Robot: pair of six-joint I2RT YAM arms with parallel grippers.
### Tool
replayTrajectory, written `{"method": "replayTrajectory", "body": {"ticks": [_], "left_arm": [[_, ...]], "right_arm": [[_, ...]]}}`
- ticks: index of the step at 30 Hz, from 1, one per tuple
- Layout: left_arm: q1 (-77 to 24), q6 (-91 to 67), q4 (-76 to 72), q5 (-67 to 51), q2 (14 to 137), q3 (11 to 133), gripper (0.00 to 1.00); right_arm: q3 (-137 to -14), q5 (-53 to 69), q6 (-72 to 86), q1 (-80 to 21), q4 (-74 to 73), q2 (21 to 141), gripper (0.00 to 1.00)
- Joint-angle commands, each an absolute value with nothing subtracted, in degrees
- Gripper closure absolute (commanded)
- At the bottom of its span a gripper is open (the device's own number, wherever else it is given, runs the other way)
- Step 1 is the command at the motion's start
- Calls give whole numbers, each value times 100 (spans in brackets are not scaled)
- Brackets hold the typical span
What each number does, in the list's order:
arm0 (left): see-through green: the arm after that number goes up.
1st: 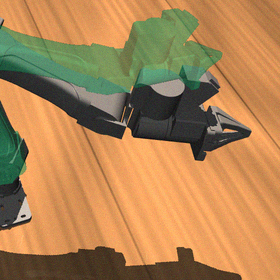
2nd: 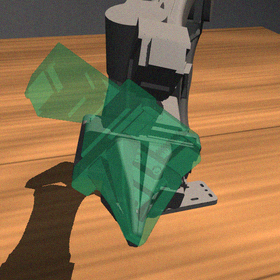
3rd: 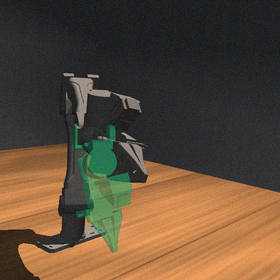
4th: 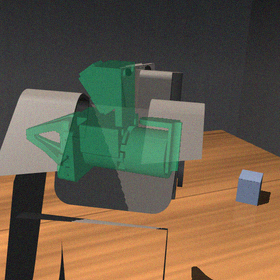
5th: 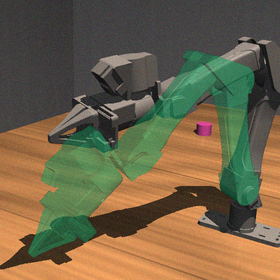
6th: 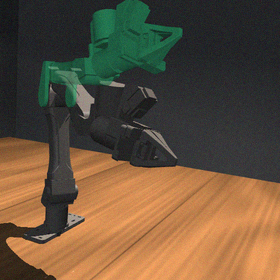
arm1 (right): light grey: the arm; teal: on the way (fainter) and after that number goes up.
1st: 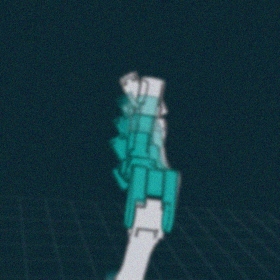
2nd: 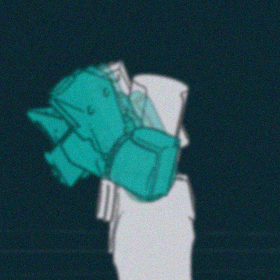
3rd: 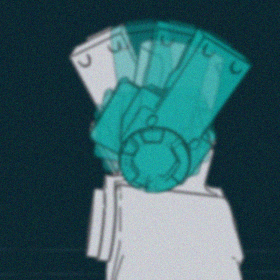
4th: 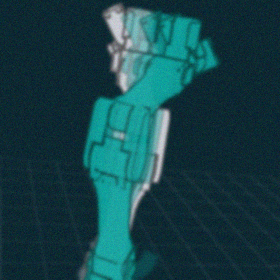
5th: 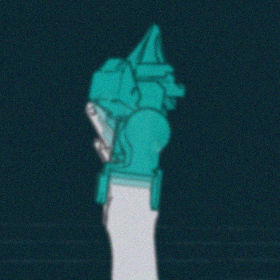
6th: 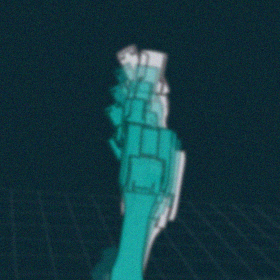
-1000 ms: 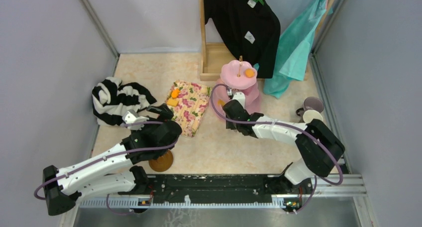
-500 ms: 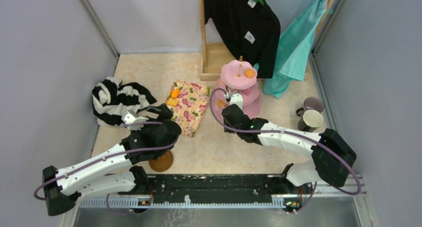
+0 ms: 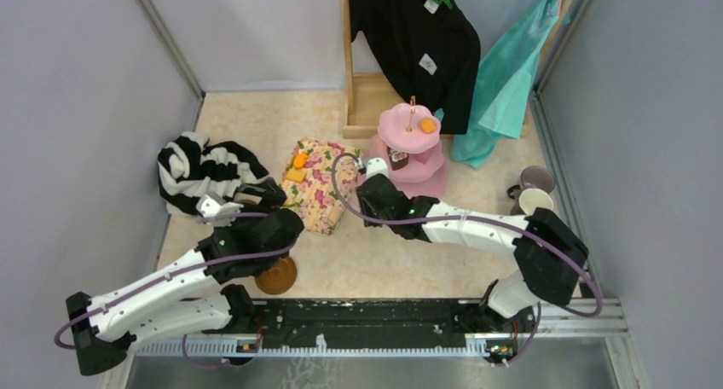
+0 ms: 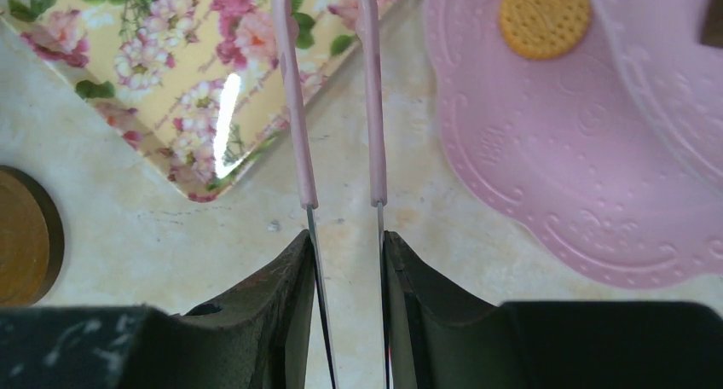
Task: Serve the afternoon tea
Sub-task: Pick up the desert from the tray.
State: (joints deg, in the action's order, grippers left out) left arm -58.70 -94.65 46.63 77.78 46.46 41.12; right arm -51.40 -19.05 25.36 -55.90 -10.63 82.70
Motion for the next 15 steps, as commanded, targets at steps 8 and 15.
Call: {"method": "replayTrajectory", "body": {"ticks": [8, 15], "left_arm": [[-5810, -9528, 5223, 8267, 4287, 4383, 4], [-5810, -9461, 5226, 8328, 4185, 4399, 3]], "right_arm": [[-6570, -1200, 2055, -5909, -618, 9737, 67], [-7121, -973, 1989, -6025, -607, 10475, 65]]}}
